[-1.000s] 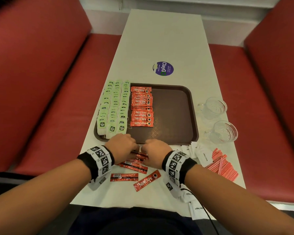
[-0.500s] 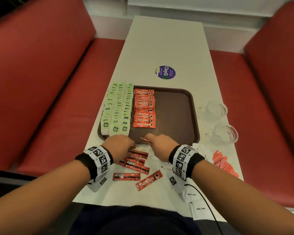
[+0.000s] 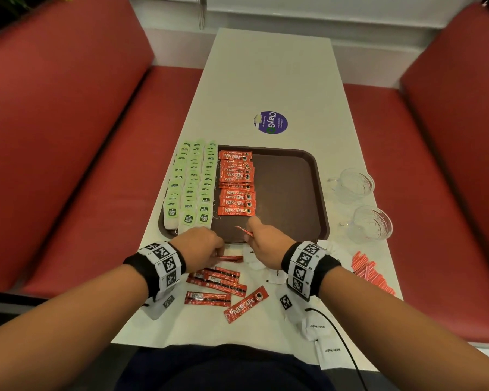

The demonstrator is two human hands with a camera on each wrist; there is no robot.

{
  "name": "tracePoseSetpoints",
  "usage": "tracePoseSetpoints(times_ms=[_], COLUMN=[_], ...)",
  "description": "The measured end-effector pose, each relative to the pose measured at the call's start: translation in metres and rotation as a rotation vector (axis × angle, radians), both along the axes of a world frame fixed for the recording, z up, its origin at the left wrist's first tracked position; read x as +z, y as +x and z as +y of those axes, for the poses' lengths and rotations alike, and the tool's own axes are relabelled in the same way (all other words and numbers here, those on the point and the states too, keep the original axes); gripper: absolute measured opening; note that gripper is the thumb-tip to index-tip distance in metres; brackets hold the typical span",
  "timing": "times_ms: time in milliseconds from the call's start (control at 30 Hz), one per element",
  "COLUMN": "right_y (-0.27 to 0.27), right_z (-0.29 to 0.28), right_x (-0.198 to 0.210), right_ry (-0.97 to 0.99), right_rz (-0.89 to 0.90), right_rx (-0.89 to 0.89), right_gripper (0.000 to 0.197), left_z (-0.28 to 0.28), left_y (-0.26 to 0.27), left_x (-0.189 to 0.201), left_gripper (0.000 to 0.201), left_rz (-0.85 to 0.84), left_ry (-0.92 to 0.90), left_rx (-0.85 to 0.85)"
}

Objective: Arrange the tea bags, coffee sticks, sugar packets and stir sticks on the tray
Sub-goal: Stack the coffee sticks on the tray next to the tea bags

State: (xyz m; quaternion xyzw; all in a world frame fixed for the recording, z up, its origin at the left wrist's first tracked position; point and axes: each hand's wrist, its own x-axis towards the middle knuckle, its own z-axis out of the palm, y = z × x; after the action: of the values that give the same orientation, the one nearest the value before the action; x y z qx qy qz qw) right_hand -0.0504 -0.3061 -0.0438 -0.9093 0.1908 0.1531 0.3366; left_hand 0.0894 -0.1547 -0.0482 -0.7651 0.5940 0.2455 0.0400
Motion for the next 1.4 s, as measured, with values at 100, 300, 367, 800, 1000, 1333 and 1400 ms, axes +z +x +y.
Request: tracePoseSetpoints(times_ms=[100, 300, 367, 800, 1000, 1333, 1400], right_y=[0.002, 0.01, 0.012, 0.014, 0.013, 0.009, 0.01], right_z=[-0.004, -0.015, -0.019, -0.044, -0.054, -0.058, -0.059], right_x=[0.003, 0.014, 0.015, 0.007, 0.004, -0.008, -0.01], right_ry=[0.02, 0.164, 0.166, -0.054, 0.046, 0.051, 0.039], right_rz=[-0.011, -0.007, -0.007, -0.019, -0.053, 0.028, 0.016], right_rx=[0.037, 0.052, 0.068, 0.113, -0.075, -0.096, -0.097], right_gripper=[0.019, 0.036, 0.026, 0.014, 0.014, 0.006, 0.005], left_z=[-0.002, -0.01, -0.013, -0.04, -0.055, -0.08, -0.081], left_y=[0.002, 0.002, 0.002, 0.024, 0.031, 0.034, 0.033], left_x=[0.004, 0.011, 0.01, 0.003, -0.009, -0.025, -0.026], left_gripper=[0.01, 0.015, 0.025, 0.018, 0.018, 0.011, 0.014], left_rz=[0.04, -0.032, -0.044, 0.043, -0.189, -0.28, -0.245], left_ry=[-0.194, -0.447, -0.478, -0.312, -0.184, -0.152, -0.172], left_rx=[0.067, 0.069, 0.051, 0.09, 0.211, 0.325, 0.332])
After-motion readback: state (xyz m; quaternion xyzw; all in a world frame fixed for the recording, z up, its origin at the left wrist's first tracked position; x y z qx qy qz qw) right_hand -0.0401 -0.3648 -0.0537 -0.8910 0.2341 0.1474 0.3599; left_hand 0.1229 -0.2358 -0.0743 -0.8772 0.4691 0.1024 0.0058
